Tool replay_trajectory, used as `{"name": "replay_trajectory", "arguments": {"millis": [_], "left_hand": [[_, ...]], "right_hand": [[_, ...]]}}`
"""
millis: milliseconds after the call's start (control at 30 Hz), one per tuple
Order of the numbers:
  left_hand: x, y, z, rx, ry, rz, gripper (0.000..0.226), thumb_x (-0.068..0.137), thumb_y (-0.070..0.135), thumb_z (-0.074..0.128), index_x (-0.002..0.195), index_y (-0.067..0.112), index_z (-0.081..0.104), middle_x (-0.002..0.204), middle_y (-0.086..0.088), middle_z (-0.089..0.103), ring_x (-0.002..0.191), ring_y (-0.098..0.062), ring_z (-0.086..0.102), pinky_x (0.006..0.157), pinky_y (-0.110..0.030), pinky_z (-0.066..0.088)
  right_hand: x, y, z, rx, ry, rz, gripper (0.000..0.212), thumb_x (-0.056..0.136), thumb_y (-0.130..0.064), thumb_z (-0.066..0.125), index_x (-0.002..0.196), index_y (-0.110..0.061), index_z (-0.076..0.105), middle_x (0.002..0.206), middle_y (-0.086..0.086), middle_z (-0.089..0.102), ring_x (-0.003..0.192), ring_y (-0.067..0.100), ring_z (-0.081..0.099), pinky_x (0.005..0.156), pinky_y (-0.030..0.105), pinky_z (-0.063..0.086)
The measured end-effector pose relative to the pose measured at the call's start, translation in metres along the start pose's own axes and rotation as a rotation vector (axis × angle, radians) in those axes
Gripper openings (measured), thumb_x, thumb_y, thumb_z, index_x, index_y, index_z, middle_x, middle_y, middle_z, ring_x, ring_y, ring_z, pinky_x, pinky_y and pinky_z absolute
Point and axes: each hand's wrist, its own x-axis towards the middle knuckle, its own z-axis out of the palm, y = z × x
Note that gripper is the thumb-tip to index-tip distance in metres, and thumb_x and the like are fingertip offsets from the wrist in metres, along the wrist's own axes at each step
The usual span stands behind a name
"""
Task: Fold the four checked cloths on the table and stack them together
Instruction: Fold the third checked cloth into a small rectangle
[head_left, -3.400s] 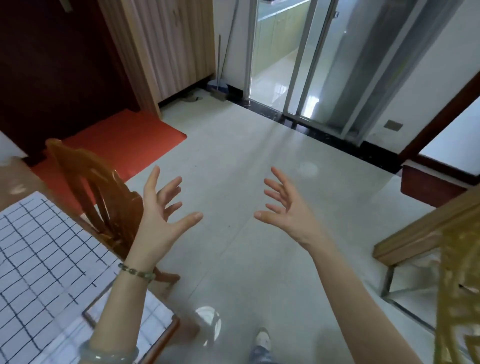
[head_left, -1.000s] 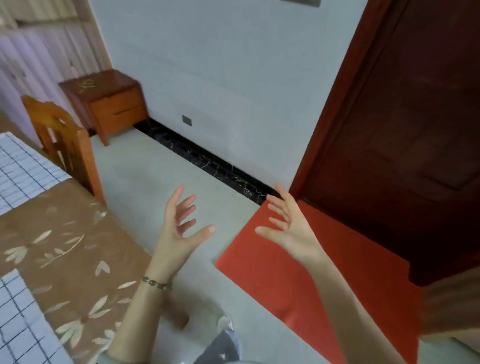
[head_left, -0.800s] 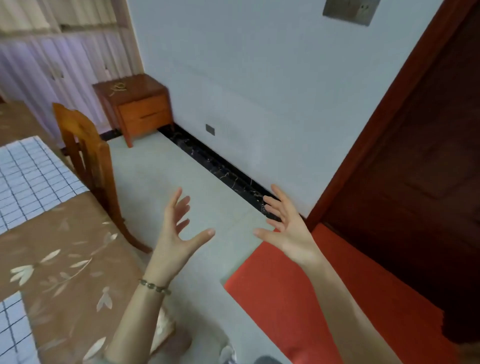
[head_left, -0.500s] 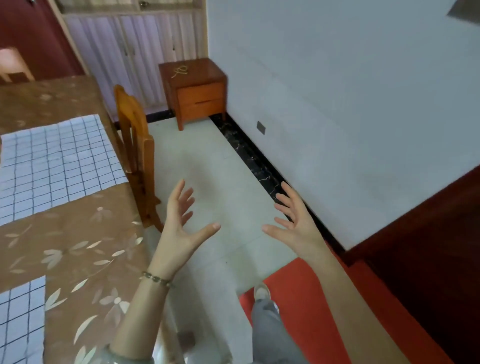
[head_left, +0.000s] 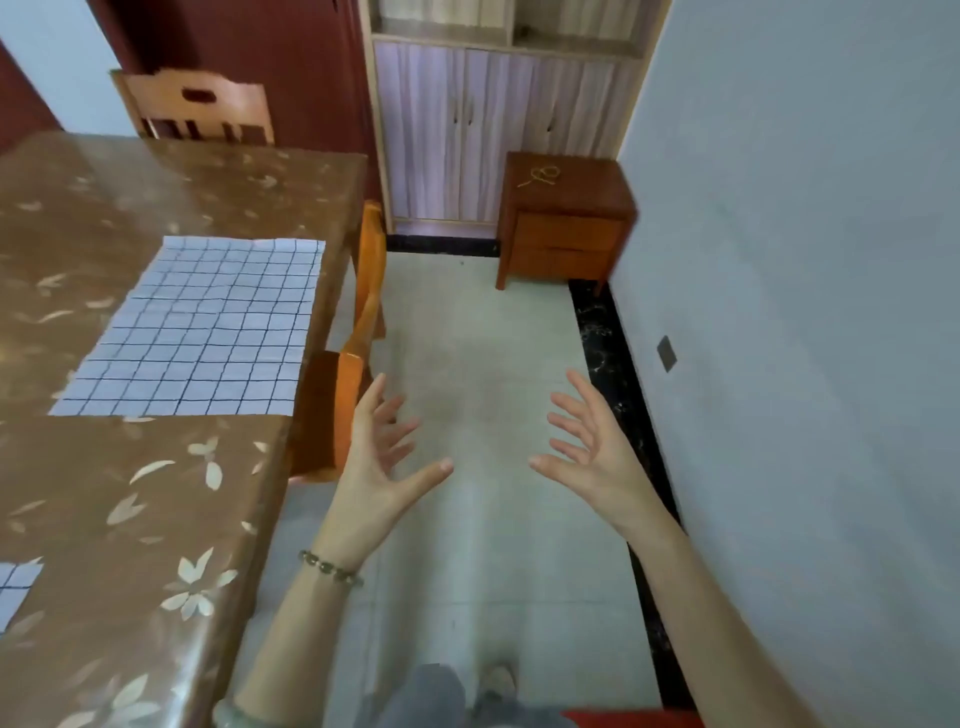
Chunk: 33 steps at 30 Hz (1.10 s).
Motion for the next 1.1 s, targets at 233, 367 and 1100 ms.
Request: {"name": "replay_trajectory", "arguments": {"millis": [233, 367, 1100], "left_hand": [[0.068, 0.001, -0.006, 0.061, 0.223, -0.038, 0.113, 0.053, 0.060, 0.082, 0.144, 0.044, 0.017, 0.148, 0.003, 0.036, 0.124, -0.005, 0.050, 0.108, -0.046, 0.040], [0.108, -0.007, -0.021, 0.077, 0.304, -0.049, 0.109, 0.050, 0.068, 0.079, 0.138, 0.052, 0.017, 0.141, 0.012, 0.039, 0.122, -0.001, 0.050, 0.107, -0.040, 0.041], [0.303, -0.042, -0.161, 0.127, 0.766, -0.173, 0.110, 0.060, 0.056, 0.078, 0.148, 0.039, 0.015, 0.143, 0.013, 0.039, 0.122, -0.002, 0.051, 0.100, -0.025, 0.044]], "right_hand": [[0.118, -0.014, -0.010, -0.031, -0.199, -0.031, 0.093, 0.075, -0.002, 0.077, 0.142, -0.036, 0.023, 0.142, 0.001, 0.041, 0.126, 0.012, 0.045, 0.105, 0.032, 0.040], [0.184, -0.016, 0.007, -0.062, -0.280, -0.057, 0.094, 0.073, -0.006, 0.080, 0.138, -0.041, 0.023, 0.142, 0.000, 0.041, 0.128, 0.014, 0.044, 0.105, 0.033, 0.040], [0.496, -0.085, 0.177, -0.127, -0.844, -0.117, 0.088, 0.078, -0.005, 0.076, 0.136, -0.049, 0.026, 0.138, -0.014, 0.045, 0.127, 0.003, 0.046, 0.105, 0.028, 0.042]]}}
